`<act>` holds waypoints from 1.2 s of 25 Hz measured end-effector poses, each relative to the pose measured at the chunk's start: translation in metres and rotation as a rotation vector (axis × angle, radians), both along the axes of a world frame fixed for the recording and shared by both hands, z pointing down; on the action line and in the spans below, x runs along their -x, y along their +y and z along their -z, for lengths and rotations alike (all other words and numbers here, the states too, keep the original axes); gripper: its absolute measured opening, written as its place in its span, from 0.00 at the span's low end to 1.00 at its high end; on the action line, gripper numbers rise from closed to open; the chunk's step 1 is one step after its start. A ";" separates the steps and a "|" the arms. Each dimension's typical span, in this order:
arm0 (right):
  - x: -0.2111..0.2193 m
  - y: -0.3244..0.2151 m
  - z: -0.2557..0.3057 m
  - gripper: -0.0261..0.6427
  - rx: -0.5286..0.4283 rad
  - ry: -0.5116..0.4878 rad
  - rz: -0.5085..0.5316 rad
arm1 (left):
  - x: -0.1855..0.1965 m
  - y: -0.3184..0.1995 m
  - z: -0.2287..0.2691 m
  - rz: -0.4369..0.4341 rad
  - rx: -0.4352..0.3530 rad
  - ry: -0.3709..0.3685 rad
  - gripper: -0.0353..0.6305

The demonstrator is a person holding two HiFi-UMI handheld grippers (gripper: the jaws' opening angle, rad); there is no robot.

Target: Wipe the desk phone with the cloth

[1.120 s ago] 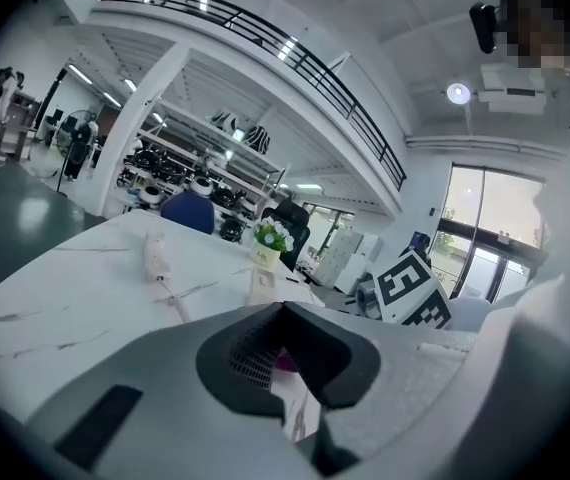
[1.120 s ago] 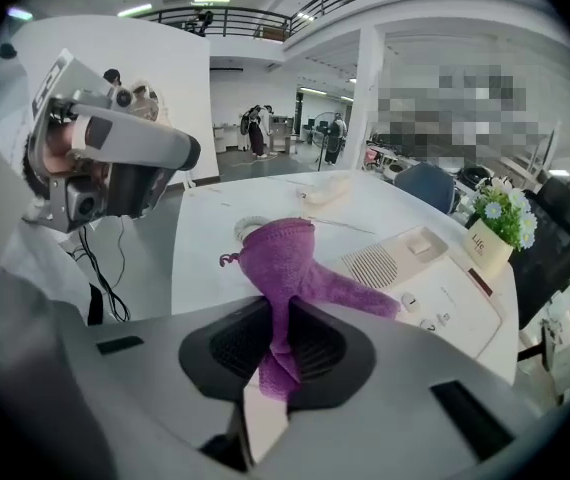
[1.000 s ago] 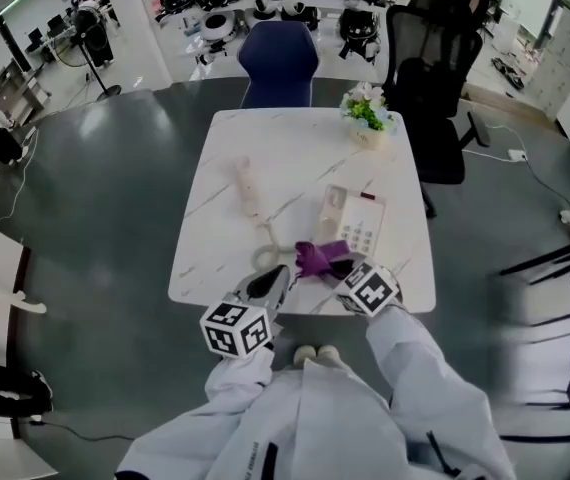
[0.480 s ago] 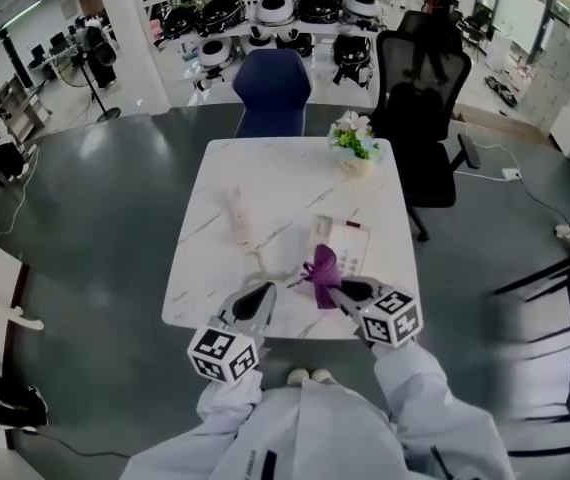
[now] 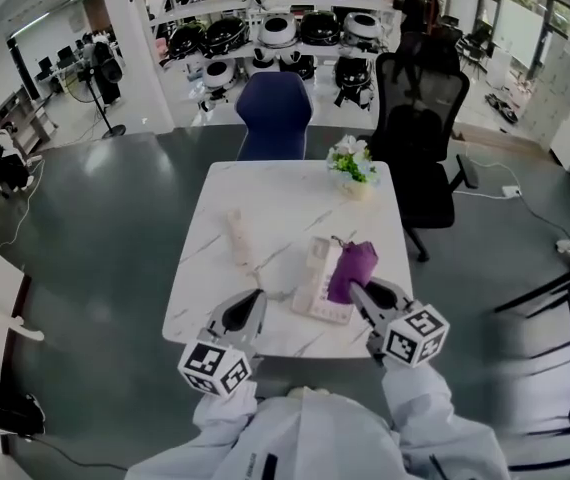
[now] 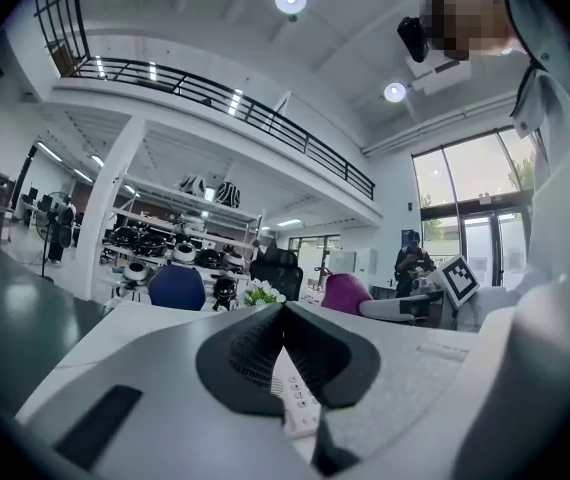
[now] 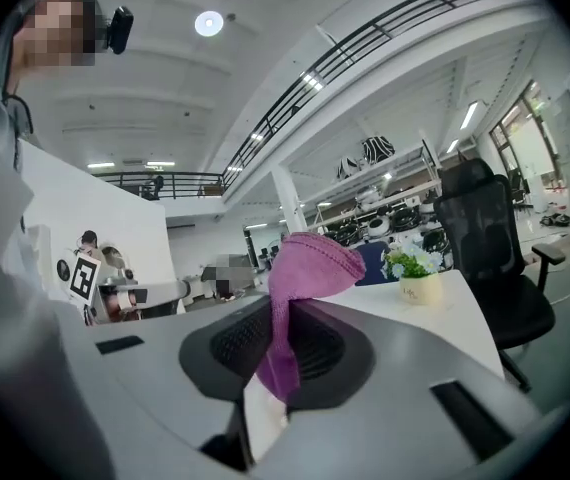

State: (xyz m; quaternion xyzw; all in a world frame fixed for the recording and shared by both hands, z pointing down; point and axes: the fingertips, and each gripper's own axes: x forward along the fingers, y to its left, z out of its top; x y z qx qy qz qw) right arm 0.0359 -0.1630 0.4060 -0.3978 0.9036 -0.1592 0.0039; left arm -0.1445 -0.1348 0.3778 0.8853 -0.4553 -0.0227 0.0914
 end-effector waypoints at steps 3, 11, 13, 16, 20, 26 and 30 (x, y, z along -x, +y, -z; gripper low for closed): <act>-0.004 -0.001 0.013 0.09 -0.038 -0.020 -0.019 | 0.006 -0.002 0.008 0.013 -0.017 0.002 0.05; -0.017 -0.003 0.044 0.09 -0.125 -0.052 -0.060 | 0.020 0.000 0.026 0.058 -0.068 -0.003 0.05; -0.021 -0.003 0.051 0.09 -0.131 -0.066 -0.070 | 0.024 0.000 0.028 0.077 -0.069 -0.010 0.05; -0.024 -0.004 0.057 0.08 -0.140 -0.072 -0.077 | 0.030 -0.001 0.030 0.097 -0.070 -0.011 0.05; -0.028 -0.004 0.059 0.08 -0.164 -0.056 -0.091 | 0.034 -0.001 0.033 0.113 -0.085 -0.018 0.05; -0.038 -0.005 0.057 0.08 -0.167 -0.045 -0.110 | 0.037 -0.004 0.034 0.140 -0.086 -0.016 0.05; -0.041 -0.005 0.060 0.08 -0.178 -0.041 -0.114 | 0.036 -0.006 0.039 0.145 -0.087 -0.018 0.05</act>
